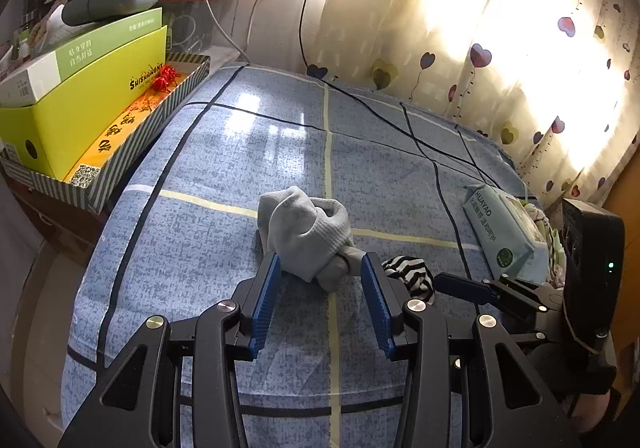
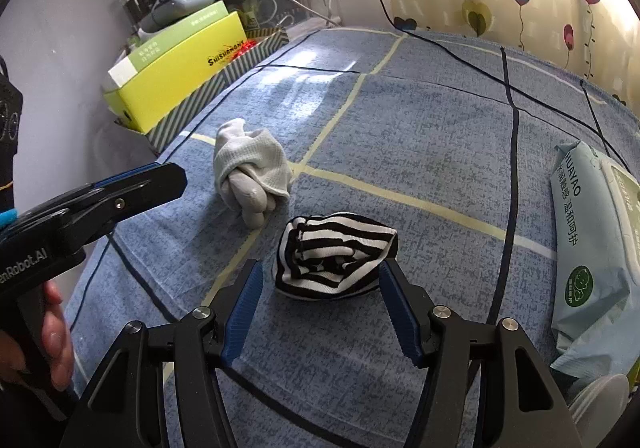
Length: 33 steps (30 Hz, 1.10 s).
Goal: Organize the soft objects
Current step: 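Grasp the grey sock with the left tool while the right tool grasps the striped sock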
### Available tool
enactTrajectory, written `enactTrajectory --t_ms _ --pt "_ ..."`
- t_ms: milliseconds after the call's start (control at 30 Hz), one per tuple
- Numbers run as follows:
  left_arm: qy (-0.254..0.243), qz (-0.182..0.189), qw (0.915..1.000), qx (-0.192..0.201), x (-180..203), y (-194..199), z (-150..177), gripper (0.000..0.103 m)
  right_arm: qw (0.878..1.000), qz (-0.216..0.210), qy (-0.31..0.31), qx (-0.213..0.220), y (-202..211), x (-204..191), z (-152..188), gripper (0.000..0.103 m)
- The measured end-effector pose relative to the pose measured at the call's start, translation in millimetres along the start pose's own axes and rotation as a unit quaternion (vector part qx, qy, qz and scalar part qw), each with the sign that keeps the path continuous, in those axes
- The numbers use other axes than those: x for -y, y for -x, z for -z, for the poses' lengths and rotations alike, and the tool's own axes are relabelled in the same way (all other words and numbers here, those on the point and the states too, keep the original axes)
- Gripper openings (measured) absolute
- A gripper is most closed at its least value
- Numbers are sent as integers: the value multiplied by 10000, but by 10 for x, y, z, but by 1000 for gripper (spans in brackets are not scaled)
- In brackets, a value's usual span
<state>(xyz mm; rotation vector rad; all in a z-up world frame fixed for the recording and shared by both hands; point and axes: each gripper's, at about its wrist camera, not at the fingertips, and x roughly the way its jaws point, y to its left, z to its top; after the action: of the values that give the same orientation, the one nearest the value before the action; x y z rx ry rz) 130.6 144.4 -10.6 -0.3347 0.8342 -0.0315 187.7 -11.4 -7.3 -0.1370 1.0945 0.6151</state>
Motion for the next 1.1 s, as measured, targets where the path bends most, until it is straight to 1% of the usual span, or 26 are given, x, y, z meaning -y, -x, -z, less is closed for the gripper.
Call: enactTrajectory --t_ms 33,100,233,267,300,400,433,600,633,667,700,733,800,933,1067,1100 --pt "30 26 10000 -53 -21 -25 -17 43 10000 33 -19 -6 -33 3 -8 60" --pt "-8 -59 10000 -59 -33 -50 -47 43 10000 36 -42 5 -79 -3 -18 60" --pt "-16 -61 9999 -81 -36 -98 -118 43 9999 77 56 122 -110 -45 -29 60" --pt "-20 -71 9999 -81 -31 -117 -135 43 9999 70 76 126 -117 -47 -28 51" --pt "-12 -78 9999 -98 -29 -142 -152 43 9999 74 114 106 -127 -48 -23 35" --pt "11 -85 9998 -152 -25 -228 -195 43 9999 54 91 112 -87 -9 -8 20" --pt "36 -106 9998 -165 -27 -258 -208 43 9999 45 89 125 -60 -6 1 18" --pt "190 -198 9993 -237 -43 -407 -246 43 9993 1 183 324 153 -50 20 18" --pt "202 -221 9992 -268 -39 -449 -244 44 9992 -13 194 357 189 -58 21 18" --pt "212 -262 9990 -298 -36 -495 -237 48 9990 -18 214 398 233 -65 24 18" --pt "223 -299 9988 -330 -34 -541 -232 56 9988 -14 227 424 261 -70 24 18" --pt "256 -311 9985 -367 -41 -590 -222 58 9987 -14 238 449 293 -70 27 18" --pt "332 -295 9981 -437 -60 -670 -204 58 9985 3 236 487 350 -58 33 18" --pt "410 -339 9976 -442 -71 -748 -197 58 9982 38 188 570 441 -1 35 18" --pt "279 -435 9979 -378 -18 -760 -189 58 9975 51 161 682 541 40 40 18" --pt "237 -429 9981 -369 0 -758 -183 51 9973 51 159 709 567 49 46 18"
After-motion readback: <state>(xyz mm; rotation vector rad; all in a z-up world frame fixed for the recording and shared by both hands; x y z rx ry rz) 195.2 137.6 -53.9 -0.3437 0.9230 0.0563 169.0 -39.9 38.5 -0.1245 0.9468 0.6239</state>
